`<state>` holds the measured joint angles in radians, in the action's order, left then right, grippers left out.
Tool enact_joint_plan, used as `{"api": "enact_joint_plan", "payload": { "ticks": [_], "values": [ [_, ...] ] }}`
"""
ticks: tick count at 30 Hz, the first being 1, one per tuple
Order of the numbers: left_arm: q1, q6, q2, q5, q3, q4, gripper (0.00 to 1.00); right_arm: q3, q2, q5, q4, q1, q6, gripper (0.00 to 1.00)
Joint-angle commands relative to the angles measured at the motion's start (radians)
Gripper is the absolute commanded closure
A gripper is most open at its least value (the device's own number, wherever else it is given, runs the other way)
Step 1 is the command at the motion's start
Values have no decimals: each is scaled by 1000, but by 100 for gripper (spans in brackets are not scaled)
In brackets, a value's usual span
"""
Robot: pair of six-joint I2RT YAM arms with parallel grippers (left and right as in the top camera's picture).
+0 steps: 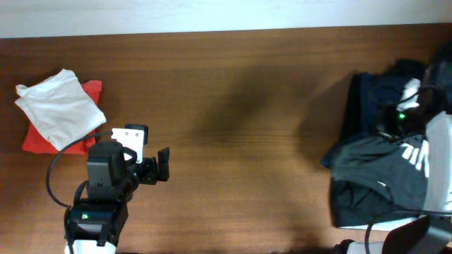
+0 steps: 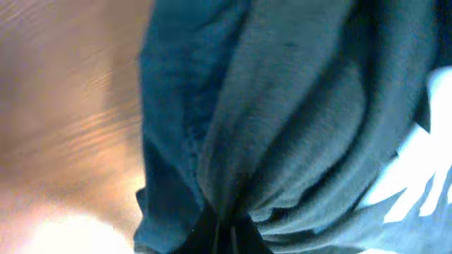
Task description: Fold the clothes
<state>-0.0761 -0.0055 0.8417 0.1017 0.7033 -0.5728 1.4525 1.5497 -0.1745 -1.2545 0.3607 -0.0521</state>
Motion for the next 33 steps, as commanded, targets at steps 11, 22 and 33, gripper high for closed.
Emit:
{"api": "enact_joint_plan", "payload": {
  "ticks": [11,22,33],
  "values": [
    [5,-10,-3,14,17,3,1,459,-22,53,-28,-48,-20,96],
    [5,-10,-3,14,17,3,1,547,0,-465,29,-426,239,89],
    [5,-10,-3,37,17,67,1,545,220,168,-189,-562,-184,54]
  ]
}}
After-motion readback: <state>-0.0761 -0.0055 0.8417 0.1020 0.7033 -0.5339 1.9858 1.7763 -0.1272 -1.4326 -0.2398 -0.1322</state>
